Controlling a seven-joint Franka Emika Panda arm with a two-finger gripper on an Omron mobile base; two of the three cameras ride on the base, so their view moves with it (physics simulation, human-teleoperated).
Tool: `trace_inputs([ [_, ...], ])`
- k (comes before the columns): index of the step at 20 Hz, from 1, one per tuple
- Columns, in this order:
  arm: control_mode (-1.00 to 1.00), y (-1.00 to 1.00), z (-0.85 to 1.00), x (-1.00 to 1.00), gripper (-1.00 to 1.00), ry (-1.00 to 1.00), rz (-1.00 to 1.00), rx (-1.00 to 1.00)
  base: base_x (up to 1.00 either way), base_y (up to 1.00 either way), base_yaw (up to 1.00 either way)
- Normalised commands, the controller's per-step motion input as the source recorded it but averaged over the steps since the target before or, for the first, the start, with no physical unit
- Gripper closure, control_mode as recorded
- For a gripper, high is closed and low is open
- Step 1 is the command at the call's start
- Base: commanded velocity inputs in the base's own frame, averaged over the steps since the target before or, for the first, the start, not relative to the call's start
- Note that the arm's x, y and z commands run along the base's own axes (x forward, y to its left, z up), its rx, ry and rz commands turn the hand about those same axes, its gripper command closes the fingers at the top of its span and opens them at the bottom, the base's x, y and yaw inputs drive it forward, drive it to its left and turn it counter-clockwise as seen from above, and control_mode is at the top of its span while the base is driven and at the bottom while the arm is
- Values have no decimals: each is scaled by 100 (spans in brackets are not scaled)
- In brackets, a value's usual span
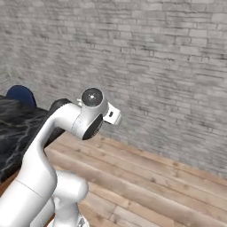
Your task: Take the lemon wedge from the fridge and place it on the plate with fish on the dining counter.
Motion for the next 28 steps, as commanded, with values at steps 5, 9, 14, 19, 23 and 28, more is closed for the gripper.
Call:
trace_inputs([
  [5, 100, 0, 0, 0, 100, 0, 0, 0, 100, 0, 40],
  [9, 100, 0, 0, 0, 100, 0, 0, 0, 100, 0, 41],
  [14, 100, 0, 0, 0, 100, 0, 0, 0, 100, 0, 47],
  [19, 100, 0, 0, 0, 100, 0, 0, 0, 100, -34, 39],
  [23, 100, 0, 0, 0, 100, 0, 0, 0, 100, -72, 24],
  [28, 100, 0, 0, 0, 100, 0, 0, 0, 99, -34, 47],
])
